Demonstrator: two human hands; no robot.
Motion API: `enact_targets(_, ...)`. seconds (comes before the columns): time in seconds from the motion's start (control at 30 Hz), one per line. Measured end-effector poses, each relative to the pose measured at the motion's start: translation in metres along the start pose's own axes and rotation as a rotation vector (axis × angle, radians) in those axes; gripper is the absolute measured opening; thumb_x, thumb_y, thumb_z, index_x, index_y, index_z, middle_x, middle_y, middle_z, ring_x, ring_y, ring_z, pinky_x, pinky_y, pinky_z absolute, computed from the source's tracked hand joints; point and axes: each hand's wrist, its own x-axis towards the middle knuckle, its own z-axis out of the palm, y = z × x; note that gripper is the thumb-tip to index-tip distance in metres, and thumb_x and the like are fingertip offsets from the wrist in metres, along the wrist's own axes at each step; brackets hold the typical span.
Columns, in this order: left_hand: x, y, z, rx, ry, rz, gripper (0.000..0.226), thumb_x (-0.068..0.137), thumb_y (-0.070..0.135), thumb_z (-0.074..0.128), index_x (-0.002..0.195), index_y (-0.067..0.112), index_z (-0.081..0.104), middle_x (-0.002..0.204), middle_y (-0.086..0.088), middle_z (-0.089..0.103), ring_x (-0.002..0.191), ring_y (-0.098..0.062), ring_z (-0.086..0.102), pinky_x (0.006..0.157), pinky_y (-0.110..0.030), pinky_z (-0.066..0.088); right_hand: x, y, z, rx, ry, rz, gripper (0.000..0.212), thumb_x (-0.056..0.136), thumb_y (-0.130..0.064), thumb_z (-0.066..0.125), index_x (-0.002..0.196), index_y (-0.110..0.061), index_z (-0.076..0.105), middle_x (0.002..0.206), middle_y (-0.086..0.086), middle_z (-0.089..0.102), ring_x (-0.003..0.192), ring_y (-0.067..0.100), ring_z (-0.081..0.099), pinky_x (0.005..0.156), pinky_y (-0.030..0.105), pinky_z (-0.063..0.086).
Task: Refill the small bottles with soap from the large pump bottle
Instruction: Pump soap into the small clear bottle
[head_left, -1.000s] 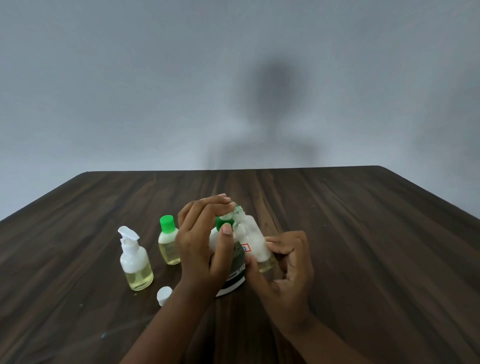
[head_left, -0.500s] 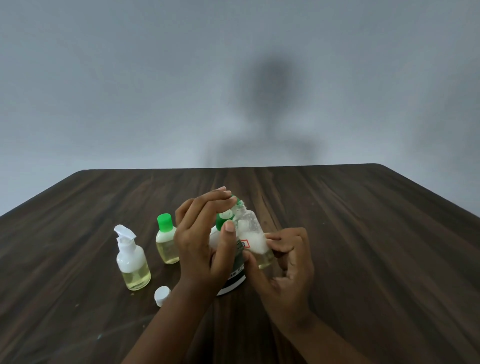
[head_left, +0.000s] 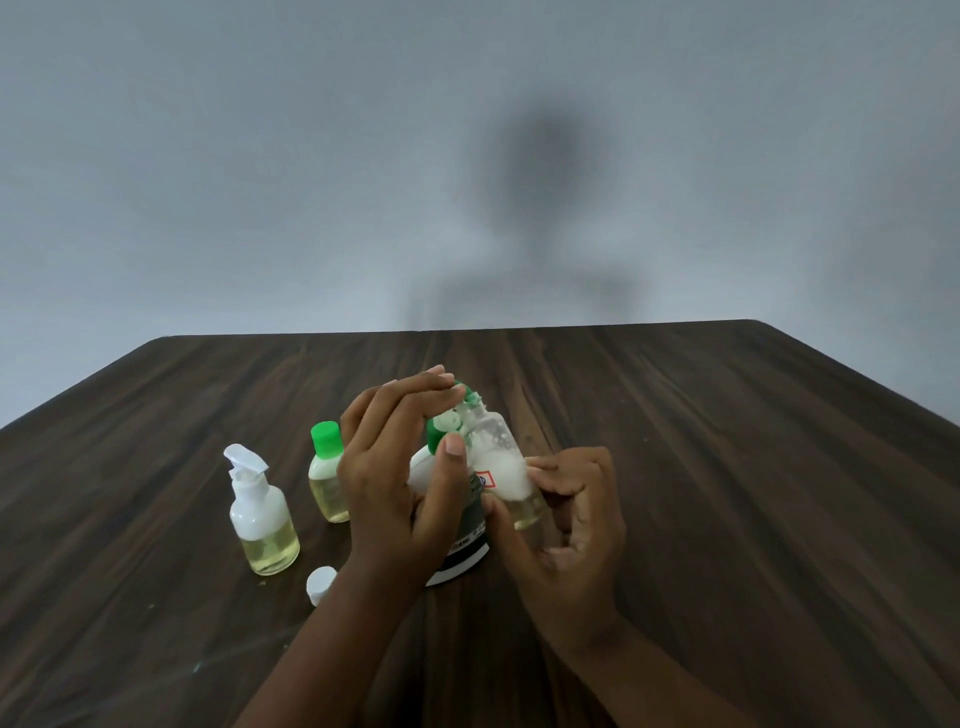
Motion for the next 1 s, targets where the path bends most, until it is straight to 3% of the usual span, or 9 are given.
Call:
enact_targets(0.13, 0.001, -0.003, 0.003, -0.002, 0.001, -0.016, 0.030, 0.085, 0.021, 0.044, 0.090, 0.004, 0.068, 0.103, -0.001, 0.066, 0.099, -0.017, 0.063, 0.080, -0.049, 0.048, -0.001, 0.002, 0.000, 0.026, 0.003, 0.016, 0.030, 0.080, -0.020, 0.075, 0.096, -0.018, 0.050, 0.100, -0.009, 0.049, 0.086, 0.009, 0.056, 0.069, 0.020, 0.050)
enact_targets(0.3, -0.005, -0.004, 0.000, 0.025, -0.001, -0.013, 0.027, 0.083, 0.019, 0.045, 0.084, 0.005, 0.069, 0.097, 0.004, 0.066, 0.094, -0.008, 0.062, 0.082, -0.040, 0.045, -0.006, 0.005, -0.001, -0.011, -0.029, 0.018, 0.031, 0.078, -0.024, 0.075, 0.092, -0.017, 0.048, 0.095, -0.005, 0.049, 0.082, 0.010, 0.054, 0.063, 0.020, 0.048)
enact_targets(0.43, -0.005, 0.000, -0.002, 0.024, -0.030, 0.008, 0.029, 0.084, 0.020, 0.045, 0.093, 0.006, 0.068, 0.106, 0.000, 0.066, 0.103, -0.015, 0.062, 0.087, -0.040, 0.044, -0.003, 0.002, -0.001, 0.010, 0.000, 0.020, 0.030, 0.080, -0.023, 0.075, 0.093, -0.018, 0.049, 0.097, -0.007, 0.049, 0.083, 0.012, 0.056, 0.066, 0.022, 0.050)
enact_targets(0.6, -0.001, 0.002, 0.001, 0.034, -0.022, 0.011, 0.031, 0.084, 0.020, 0.044, 0.096, 0.003, 0.066, 0.110, 0.001, 0.062, 0.110, -0.010, 0.057, 0.100, -0.046, 0.041, 0.000, 0.000, 0.001, 0.033, 0.002, 0.010, 0.030, 0.080, -0.018, 0.075, 0.098, -0.018, 0.051, 0.101, -0.008, 0.050, 0.088, 0.010, 0.057, 0.071, 0.019, 0.050)
enact_targets(0.8, -0.005, -0.001, 0.004, 0.016, -0.031, -0.024, 0.029, 0.083, 0.019, 0.046, 0.090, 0.001, 0.066, 0.103, 0.001, 0.063, 0.099, -0.018, 0.062, 0.078, -0.050, 0.048, -0.003, 0.003, -0.002, 0.023, -0.015, 0.035, 0.031, 0.079, -0.020, 0.076, 0.094, -0.019, 0.049, 0.098, -0.007, 0.049, 0.082, 0.016, 0.057, 0.063, 0.028, 0.051)
enact_targets(1.0, -0.009, 0.000, 0.001, 0.027, -0.024, -0.002, 0.031, 0.084, 0.021, 0.044, 0.096, 0.002, 0.066, 0.110, -0.001, 0.063, 0.107, -0.017, 0.060, 0.085, -0.045, 0.046, -0.004, 0.000, 0.000, 0.038, 0.001, 0.039, 0.030, 0.080, -0.022, 0.076, 0.096, -0.020, 0.051, 0.101, -0.010, 0.050, 0.085, 0.015, 0.059, 0.062, 0.032, 0.054)
